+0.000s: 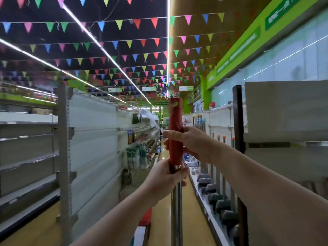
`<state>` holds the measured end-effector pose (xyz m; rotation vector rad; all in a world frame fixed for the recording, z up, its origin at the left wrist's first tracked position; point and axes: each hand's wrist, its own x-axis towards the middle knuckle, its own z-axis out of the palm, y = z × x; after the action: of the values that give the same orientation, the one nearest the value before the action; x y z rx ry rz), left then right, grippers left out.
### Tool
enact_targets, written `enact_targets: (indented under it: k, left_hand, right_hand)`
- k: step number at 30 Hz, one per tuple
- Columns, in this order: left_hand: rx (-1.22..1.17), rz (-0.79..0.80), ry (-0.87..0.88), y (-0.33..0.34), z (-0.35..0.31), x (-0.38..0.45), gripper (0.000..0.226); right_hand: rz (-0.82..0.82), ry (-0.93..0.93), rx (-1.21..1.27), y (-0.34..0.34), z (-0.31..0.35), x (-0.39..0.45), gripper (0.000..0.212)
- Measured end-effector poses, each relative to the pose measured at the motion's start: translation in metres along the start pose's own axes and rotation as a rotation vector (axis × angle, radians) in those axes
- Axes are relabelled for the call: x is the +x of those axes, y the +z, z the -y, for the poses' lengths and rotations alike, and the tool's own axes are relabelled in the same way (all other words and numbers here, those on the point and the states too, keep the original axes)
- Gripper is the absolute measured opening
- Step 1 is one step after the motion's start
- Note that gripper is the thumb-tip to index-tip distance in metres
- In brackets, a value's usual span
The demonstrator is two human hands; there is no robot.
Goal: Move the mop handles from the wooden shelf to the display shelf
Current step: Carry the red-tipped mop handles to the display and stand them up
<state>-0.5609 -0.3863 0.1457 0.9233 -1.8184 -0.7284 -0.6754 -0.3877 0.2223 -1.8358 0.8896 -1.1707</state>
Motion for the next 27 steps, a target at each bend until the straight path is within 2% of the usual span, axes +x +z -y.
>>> enact_targets:
  k: [6, 10, 12, 15, 19, 27]
  left_hand:
    - [0.069, -0.042, -0.016, -0.025, 0.014, -0.001, 0.01]
    - [0.06, -0.064, -0.035, -0.041, 0.023, -0.002, 0.007]
    - [0.059, -0.085, -0.038, -0.05, 0.027, -0.002, 0.004]
    - [0.053, -0.105, -0.07, -0.064, 0.035, 0.002, 0.005]
    - [0.03, -0.11, -0.105, -0.082, 0.045, 0.011, 0.009]
    - [-0.014, -0.093, -0.055, -0.12, 0.064, 0.037, 0.007]
  right_hand:
    - [0.089, -0.012, 0.001, 0.012, -0.009, 0.021, 0.007]
    - [0.16, -0.013, 0.079, 0.019, -0.015, 0.033, 0.019]
    - [0.18, -0.018, 0.097, 0.026, -0.016, 0.04, 0.018]
    - [0.17, -0.068, 0.09, 0.038, -0.016, 0.05, 0.016]
    - [0.081, -0.137, 0.132, 0.056, -0.02, 0.068, 0.033]
    - [0.044, -0.191, 0.197, 0.083, -0.03, 0.116, 0.016]
